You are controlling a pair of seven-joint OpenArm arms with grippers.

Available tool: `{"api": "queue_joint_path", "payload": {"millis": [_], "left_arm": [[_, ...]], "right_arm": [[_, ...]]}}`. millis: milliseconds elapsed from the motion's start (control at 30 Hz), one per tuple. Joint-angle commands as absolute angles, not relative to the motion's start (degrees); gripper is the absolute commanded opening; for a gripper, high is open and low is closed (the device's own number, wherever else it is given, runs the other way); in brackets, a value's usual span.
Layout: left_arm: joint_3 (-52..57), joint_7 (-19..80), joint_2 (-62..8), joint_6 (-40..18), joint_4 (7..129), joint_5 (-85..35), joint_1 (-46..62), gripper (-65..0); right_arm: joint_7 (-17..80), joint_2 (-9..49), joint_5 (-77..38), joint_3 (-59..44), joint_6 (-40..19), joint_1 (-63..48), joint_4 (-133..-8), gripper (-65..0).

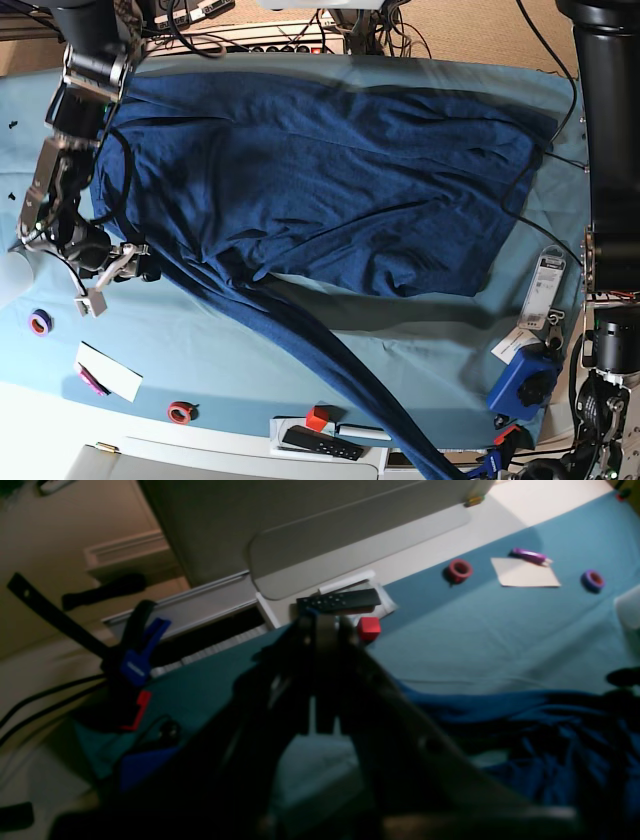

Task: Layout the t-shirt on the table in an organized manner, then fold the t-shirt properly
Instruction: 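Slide the right gripper along the t-shirt side edge toward the hem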

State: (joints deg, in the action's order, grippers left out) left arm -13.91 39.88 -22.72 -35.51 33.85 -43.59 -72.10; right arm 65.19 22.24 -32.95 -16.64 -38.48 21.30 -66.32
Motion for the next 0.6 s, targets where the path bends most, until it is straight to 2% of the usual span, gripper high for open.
{"api": "queue_joint_path", "payload": {"millis": [0, 167, 233, 400, 500, 567], "left_arm": [[-13.7, 38.1, -23.0, -35.7, 34.8, -44.6, -75.0, -65.0], [-13.7, 38.1, -23.0, -35.7, 34.8, -44.6, -75.0, -65.0], [-13.7, 38.1, -23.0, -35.7, 34.8, -44.6, -75.0, -65.0], [-13.7, 38.2, -23.0, -35.7, 34.8, -44.6, -75.0, -65.0], [-13.7, 39.5, -23.0, -35.8, 34.8, -44.6, -75.0, -65.0], [-13.7, 41.2, -23.1, -36.1, 34.8, -44.7, -75.0, -65.0]], "right_arm": [[64.8, 23.4, -33.6, -16.9, -39.4, 23.5, -65.0, -26.6], [64.5, 23.4, -33.6, -16.9, -40.0, 24.9, -57.9, -26.7], [64.5, 23.4, -34.1, -16.9, -40.0, 24.9, -57.6, -29.0], [62.5, 24.2, -39.3, -17.0, -40.0, 25.5, -57.7, -52.2], [61.9, 24.5, -39.4, -17.0, -40.0, 26.7, -57.7, -59.9], [61.9, 24.4, -39.4, -17.0, -40.0, 27.4, -57.7, -62.3]]}}
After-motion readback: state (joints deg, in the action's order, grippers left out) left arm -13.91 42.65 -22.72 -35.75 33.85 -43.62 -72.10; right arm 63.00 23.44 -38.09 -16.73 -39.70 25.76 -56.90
